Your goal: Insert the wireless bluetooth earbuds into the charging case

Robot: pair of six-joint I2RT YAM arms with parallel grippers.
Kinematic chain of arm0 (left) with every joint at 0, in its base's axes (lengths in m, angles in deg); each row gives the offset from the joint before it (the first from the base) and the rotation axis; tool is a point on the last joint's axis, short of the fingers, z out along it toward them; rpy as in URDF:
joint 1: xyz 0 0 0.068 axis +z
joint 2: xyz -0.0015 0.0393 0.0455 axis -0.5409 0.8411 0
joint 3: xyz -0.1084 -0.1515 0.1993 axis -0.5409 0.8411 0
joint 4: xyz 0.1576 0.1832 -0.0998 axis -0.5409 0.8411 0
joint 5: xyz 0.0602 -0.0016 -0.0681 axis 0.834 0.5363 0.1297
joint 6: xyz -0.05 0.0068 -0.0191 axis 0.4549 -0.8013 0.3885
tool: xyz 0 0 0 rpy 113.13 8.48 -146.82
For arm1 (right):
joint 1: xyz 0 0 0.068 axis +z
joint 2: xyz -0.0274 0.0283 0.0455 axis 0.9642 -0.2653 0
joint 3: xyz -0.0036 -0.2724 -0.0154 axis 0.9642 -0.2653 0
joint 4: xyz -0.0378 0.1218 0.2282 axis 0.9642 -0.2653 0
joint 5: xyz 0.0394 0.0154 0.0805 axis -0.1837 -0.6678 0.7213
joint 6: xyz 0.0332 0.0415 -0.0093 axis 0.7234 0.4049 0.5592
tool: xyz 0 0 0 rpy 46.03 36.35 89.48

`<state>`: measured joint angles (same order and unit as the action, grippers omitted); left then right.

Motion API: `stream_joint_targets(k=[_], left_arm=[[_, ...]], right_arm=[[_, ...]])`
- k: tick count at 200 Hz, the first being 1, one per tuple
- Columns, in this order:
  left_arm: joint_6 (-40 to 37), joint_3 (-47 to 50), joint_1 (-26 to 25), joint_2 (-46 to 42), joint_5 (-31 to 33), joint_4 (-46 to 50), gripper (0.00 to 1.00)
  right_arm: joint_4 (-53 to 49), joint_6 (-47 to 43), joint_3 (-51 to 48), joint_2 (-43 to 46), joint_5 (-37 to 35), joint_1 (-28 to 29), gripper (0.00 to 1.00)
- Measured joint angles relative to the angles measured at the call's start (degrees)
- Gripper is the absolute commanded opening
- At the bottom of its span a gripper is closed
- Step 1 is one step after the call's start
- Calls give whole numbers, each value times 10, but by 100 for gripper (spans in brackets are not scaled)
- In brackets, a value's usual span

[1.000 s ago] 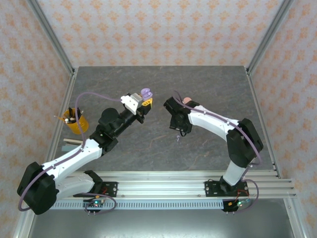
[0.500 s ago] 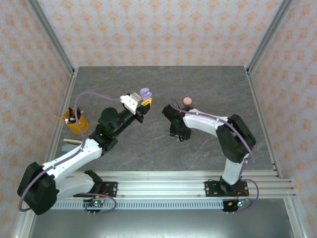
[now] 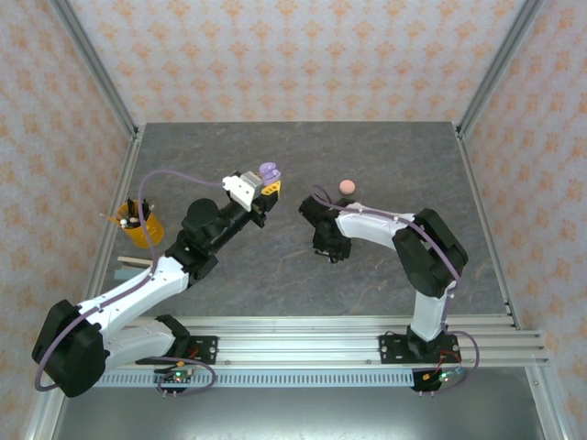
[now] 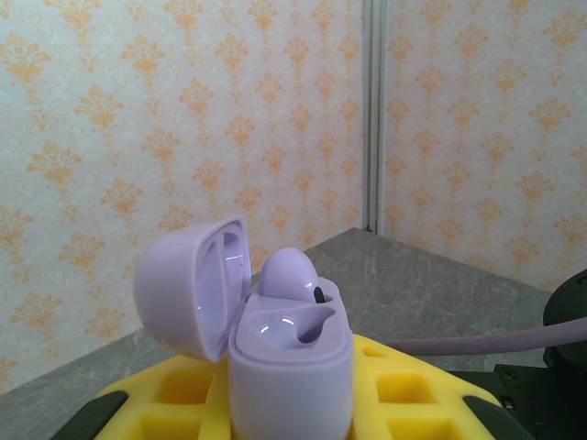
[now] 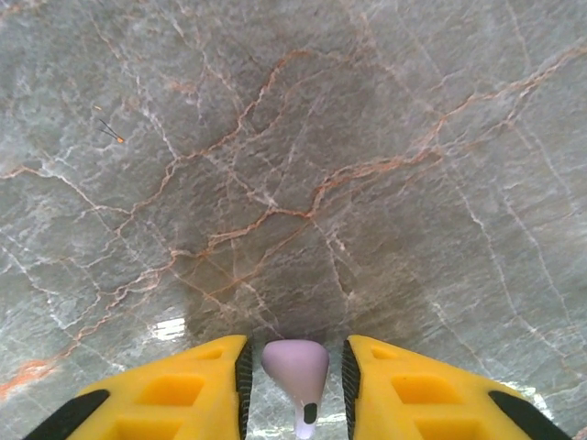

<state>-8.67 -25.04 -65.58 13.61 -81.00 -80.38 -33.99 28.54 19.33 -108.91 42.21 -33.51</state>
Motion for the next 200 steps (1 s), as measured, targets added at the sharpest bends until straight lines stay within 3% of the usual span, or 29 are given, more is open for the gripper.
stream_joint_targets(k=[87, 200], left_arm=[[0, 0, 0, 4, 0, 0, 0], [2, 8, 0, 4, -1, 1, 0]], right_arm=[[23, 0, -17, 11, 2, 0, 19], [106, -39, -132, 110, -12, -10, 18]])
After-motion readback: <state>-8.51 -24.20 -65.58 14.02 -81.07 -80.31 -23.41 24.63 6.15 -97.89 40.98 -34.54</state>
